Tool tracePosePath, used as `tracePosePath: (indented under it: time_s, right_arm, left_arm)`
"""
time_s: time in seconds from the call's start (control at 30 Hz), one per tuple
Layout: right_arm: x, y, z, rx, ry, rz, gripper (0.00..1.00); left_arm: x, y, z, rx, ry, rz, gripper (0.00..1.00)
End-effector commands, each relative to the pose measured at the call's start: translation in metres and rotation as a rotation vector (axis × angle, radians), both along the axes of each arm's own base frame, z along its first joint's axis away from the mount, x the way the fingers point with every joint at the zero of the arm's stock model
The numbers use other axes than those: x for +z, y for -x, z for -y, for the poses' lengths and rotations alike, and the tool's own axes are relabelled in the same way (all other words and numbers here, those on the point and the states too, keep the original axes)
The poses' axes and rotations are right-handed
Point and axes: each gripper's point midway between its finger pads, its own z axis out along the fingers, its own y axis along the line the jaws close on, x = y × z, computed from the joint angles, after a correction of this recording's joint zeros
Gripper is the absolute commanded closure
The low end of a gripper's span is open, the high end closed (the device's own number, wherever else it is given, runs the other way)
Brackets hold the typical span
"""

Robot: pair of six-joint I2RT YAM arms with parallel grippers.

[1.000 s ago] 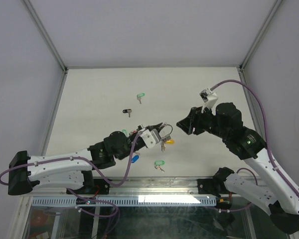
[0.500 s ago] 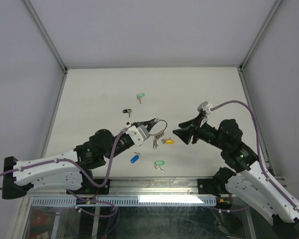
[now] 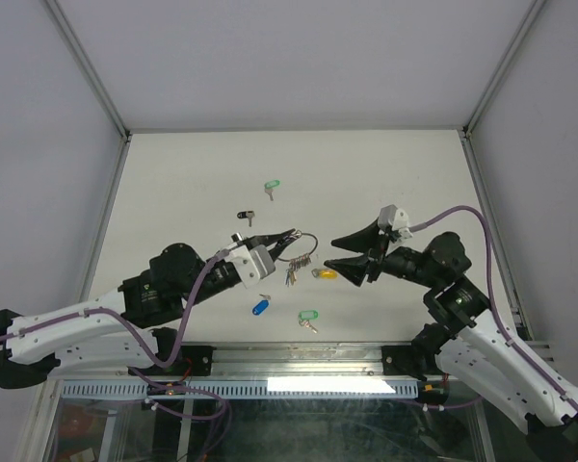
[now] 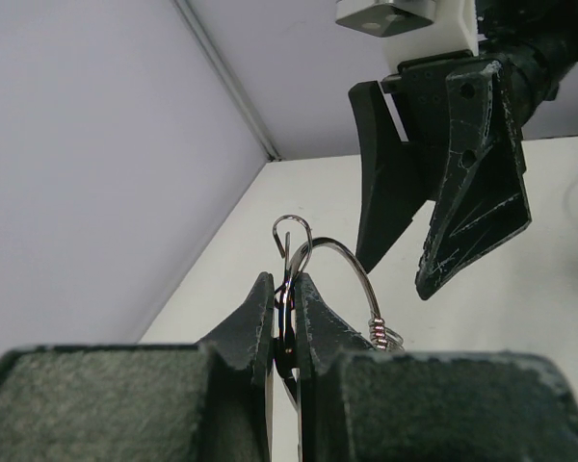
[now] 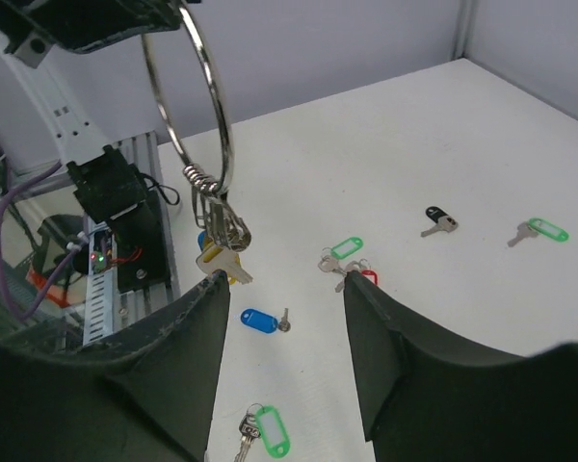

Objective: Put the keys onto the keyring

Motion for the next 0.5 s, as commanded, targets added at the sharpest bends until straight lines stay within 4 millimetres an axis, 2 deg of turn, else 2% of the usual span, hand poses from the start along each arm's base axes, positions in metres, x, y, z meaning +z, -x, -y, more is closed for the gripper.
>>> tracePosePath:
  time_s: [0.0, 0.13, 0.23, 0.33, 0.47]
  right_arm:
    - [0.027, 0.034, -0.007, 0.208, -0.038, 0.21, 0.46]
    - [0.032, 0.061, -0.008, 0.359, -0.05, 0.245, 0.43]
    - [0.036, 0.072, -0.01, 0.422, -0.069, 0.241, 0.39]
    - [0.039, 0.075, -0.015, 0.452, -0.068, 0.226, 0.39]
    - [0.035, 0.067, -0.025, 0.432, -0.049, 0.202, 0.4]
  left_arm:
    - [0.037, 0.027, -0.003, -0.136, 0.036, 0.095, 1.0]
    - [0.043, 0.046, -0.003, -0.241, 0.01, 0.14, 1.0]
    - [0.044, 0.055, -0.001, -0.291, -0.003, 0.155, 1.0]
    - [0.047, 0.06, 0.0, -0.322, 0.002, 0.165, 1.0]
    - [0.049, 0.063, 0.002, -0.339, 0.001, 0.171, 1.0]
